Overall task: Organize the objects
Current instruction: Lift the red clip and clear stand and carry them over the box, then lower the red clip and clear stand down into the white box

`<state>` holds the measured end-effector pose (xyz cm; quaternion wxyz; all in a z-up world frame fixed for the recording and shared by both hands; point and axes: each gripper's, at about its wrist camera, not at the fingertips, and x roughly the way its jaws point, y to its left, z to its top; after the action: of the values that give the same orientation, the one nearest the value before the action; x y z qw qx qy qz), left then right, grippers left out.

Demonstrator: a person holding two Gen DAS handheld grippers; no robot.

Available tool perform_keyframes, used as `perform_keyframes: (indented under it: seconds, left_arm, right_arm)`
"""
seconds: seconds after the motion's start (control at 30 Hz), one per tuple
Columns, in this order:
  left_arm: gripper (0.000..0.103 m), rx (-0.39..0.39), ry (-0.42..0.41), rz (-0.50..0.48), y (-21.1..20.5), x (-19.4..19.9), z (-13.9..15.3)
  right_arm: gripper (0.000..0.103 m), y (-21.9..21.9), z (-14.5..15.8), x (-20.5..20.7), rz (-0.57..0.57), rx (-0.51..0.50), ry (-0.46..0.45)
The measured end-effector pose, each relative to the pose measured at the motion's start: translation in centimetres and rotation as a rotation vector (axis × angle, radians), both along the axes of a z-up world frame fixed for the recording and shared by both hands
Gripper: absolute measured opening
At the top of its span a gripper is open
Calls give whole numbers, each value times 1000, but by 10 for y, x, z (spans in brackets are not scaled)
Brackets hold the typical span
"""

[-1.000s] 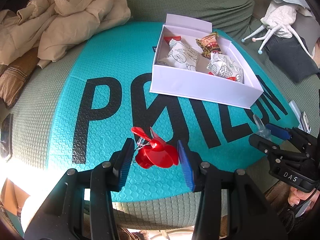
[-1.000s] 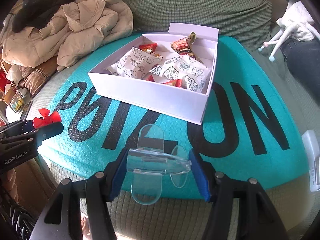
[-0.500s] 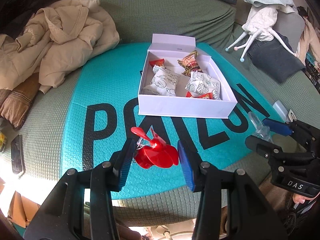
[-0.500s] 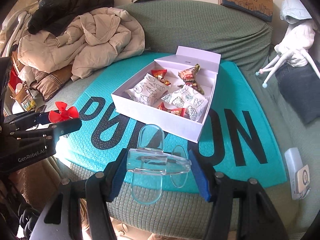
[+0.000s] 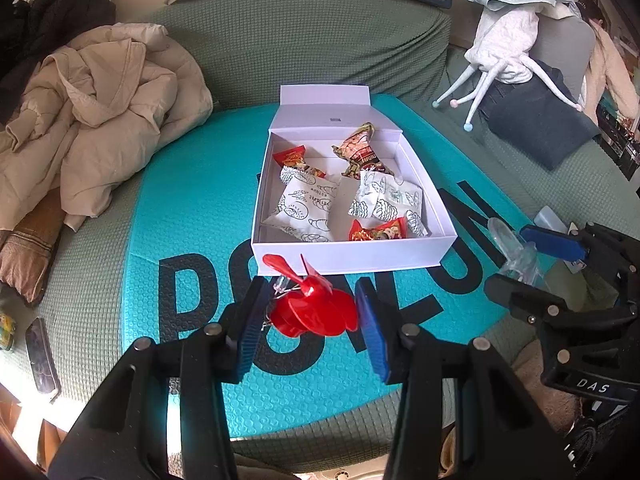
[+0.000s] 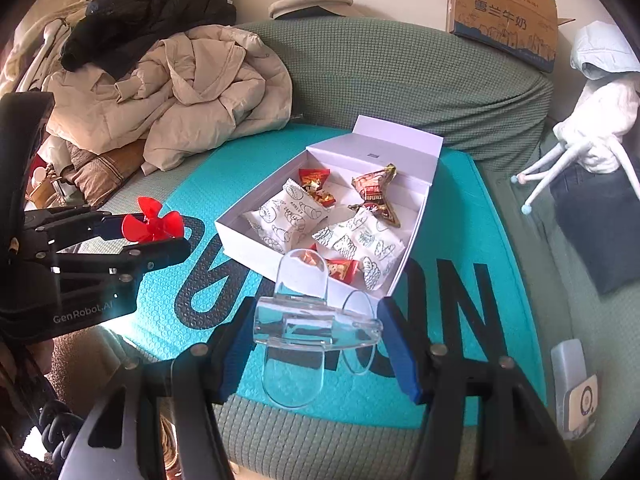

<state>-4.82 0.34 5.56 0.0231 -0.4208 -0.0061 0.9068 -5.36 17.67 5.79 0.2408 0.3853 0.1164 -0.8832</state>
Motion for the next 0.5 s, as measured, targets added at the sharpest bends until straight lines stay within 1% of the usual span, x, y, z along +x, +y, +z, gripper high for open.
perform_keyframes:
  seconds: [0.2,0.37,0.5]
  left_arm:
    - [43,-3,-8,-40,8,-26,0]
    - [43,-5,-11,-45,9,-52,-3]
    - [43,8,-20,-51,10,-72,-8]
  right_arm:
    - [62,0,-1,-24,8,3,3]
    - [62,1,-3,-46,11,2,0]
    - [62,0,-4,-67,12,2,1]
